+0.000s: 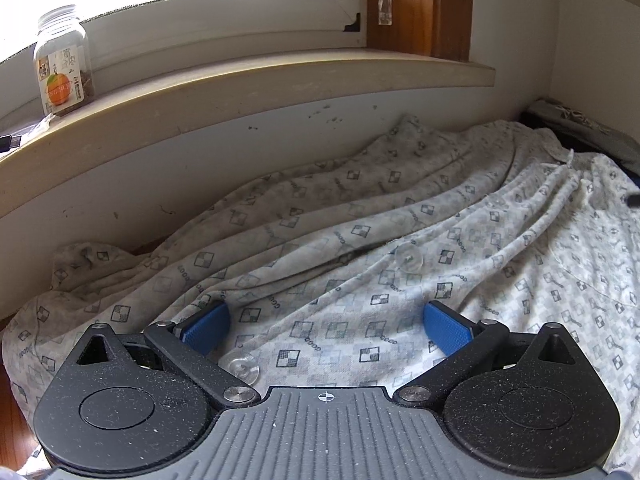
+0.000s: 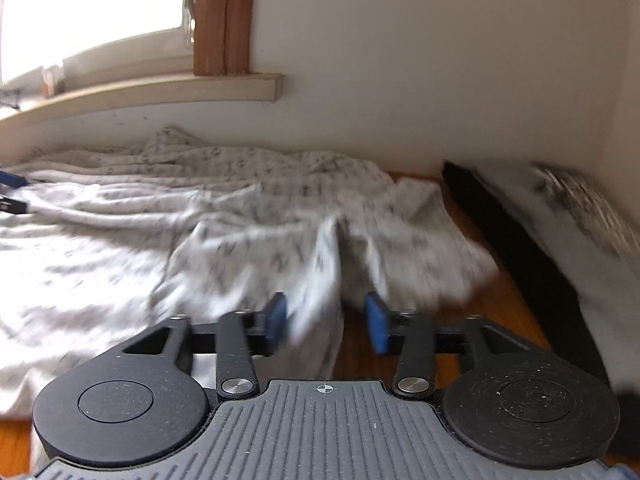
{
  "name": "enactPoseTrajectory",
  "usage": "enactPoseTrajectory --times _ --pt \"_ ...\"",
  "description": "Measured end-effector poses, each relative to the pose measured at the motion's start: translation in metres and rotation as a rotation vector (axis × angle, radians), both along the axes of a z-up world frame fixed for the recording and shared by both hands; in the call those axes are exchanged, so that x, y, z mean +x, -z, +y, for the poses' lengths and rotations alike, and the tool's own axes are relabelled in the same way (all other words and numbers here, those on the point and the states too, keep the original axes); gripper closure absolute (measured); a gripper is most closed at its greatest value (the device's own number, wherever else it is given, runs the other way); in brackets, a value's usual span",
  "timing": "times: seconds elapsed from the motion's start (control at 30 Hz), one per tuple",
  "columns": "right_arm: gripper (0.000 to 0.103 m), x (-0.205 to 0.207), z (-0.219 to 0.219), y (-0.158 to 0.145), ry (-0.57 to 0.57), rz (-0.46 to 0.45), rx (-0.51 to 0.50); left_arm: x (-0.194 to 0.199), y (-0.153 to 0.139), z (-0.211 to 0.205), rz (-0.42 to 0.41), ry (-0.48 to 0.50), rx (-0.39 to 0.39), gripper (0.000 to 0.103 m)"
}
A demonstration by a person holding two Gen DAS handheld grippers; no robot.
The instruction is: Fold clothes
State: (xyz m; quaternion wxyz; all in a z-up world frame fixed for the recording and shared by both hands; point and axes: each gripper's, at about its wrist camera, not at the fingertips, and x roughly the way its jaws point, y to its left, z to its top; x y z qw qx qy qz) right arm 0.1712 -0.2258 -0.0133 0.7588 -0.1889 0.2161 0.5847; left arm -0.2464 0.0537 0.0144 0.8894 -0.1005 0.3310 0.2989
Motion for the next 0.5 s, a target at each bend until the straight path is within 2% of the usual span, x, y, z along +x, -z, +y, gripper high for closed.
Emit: enactPoseTrajectory --times 0.07,0.2,0.37,0.47,0.5 --pt "0.049 -0.009 -0.029 0.001 0.006 0.042 0.013 0.000 0.000 0.000 0.000 0.000 0.000 0.000" --pt "0.035 -0.040 -0.077 0.005 -0.008 0.102 0.022 0.001 -0.001 0.000 0.000 -0.001 0.000 0.000" --pt "0.035 -0.073 -0.107 0.013 -0.028 0.151 0.039 0.001 -0.001 -0.001 0.001 -0.004 0.001 0.000" --pt "0.035 -0.088 -0.106 0.017 -0.028 0.130 0.044 0.001 -0.001 0.000 0.001 -0.003 0.001 0.000" --pt "0.038 -0.092 -0.105 0.019 -0.034 0.114 0.048 0.001 -0.001 -0.001 0.003 -0.002 0.007 0.000"
